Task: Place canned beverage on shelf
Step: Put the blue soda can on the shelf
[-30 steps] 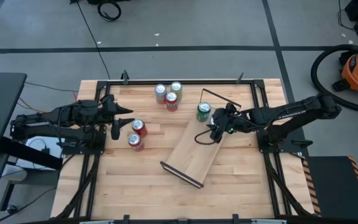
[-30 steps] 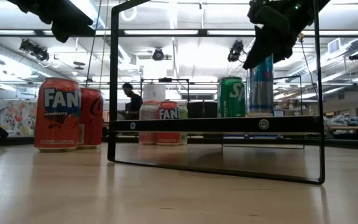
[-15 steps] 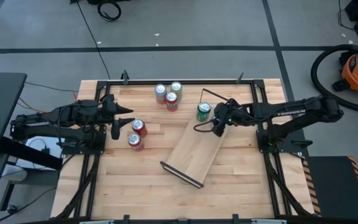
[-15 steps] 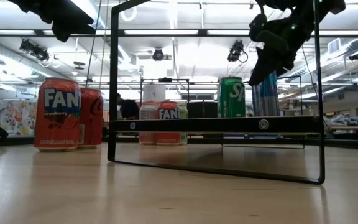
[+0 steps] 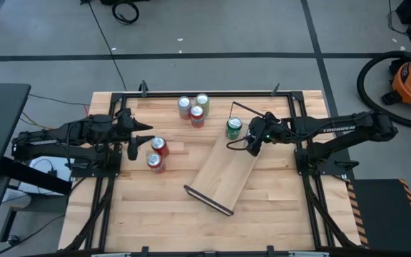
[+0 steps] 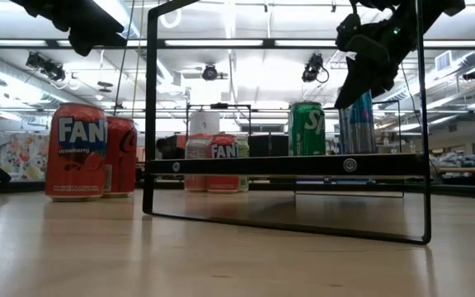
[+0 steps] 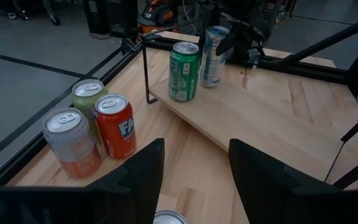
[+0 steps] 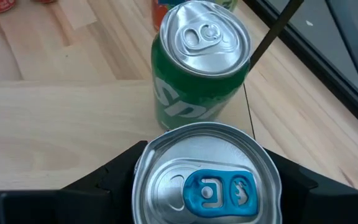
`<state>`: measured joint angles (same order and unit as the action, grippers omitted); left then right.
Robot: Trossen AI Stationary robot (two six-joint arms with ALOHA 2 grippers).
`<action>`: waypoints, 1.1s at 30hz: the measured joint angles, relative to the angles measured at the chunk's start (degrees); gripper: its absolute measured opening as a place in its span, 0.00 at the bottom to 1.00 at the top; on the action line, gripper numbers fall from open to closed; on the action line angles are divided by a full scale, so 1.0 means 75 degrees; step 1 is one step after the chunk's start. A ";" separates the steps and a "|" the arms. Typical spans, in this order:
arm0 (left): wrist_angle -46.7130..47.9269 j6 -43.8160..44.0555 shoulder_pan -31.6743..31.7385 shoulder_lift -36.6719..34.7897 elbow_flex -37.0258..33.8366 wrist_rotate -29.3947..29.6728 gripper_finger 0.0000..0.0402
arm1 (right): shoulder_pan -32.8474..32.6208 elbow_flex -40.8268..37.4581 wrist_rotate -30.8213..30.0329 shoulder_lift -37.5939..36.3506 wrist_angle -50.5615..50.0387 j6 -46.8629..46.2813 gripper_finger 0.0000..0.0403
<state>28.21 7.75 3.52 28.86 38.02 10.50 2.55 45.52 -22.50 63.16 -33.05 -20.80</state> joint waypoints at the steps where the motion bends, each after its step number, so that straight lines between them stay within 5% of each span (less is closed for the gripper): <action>1: -0.0001 0.0000 0.0000 0.0000 0.0000 0.0000 0.48 | -0.0014 -0.0076 -0.0008 -0.0024 0.0045 0.0000 0.62; 33: -0.0009 0.0003 0.0001 0.0000 0.0000 0.0000 0.48 | -0.0041 -0.1120 -0.0301 -0.1094 0.0472 -0.0189 0.63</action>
<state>28.14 7.77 3.53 28.86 38.02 10.50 2.24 37.12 -24.76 54.96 -29.51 -22.22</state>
